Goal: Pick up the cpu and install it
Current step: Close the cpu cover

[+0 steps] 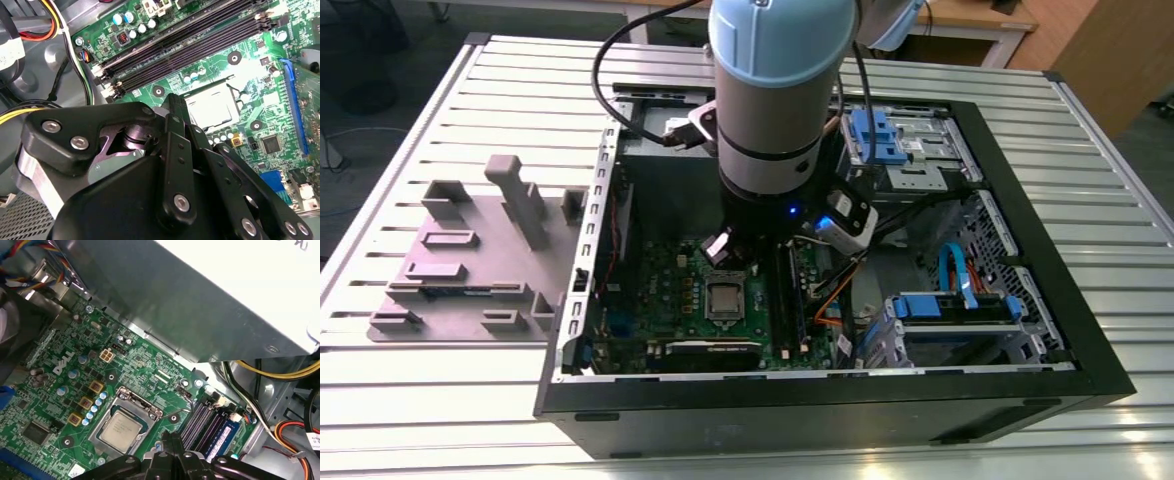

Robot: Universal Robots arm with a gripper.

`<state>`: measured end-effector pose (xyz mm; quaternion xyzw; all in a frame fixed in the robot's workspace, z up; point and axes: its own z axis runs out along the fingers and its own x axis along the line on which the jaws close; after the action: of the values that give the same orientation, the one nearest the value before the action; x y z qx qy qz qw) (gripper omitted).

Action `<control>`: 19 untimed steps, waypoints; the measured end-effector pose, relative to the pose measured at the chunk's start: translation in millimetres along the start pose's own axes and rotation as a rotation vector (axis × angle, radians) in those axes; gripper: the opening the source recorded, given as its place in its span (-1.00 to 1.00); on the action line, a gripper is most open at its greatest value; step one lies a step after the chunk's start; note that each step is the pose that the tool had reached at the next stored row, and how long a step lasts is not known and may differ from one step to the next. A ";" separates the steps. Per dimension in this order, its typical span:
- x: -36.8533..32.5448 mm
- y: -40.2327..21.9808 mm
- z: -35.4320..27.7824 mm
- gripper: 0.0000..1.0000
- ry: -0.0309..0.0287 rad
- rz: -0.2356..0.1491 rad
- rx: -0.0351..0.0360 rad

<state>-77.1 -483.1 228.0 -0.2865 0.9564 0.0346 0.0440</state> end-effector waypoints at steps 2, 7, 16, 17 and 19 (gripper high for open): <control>-0.2 -0.1 0.1 -0.79 0.0156 0.002 -0.0103; -0.5 -0.4 0.4 -0.79 0.0447 0.005 -0.0295; 6.8 4.4 0.1 -0.79 0.0434 0.005 -0.0281; 9.6 6.3 0.0 -0.79 0.0435 0.005 -0.0278; 16.2 9.8 -0.5 -0.79 0.0438 0.005 -0.0275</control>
<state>-96.1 -483.8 227.2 -0.2855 0.9573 0.0415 0.0190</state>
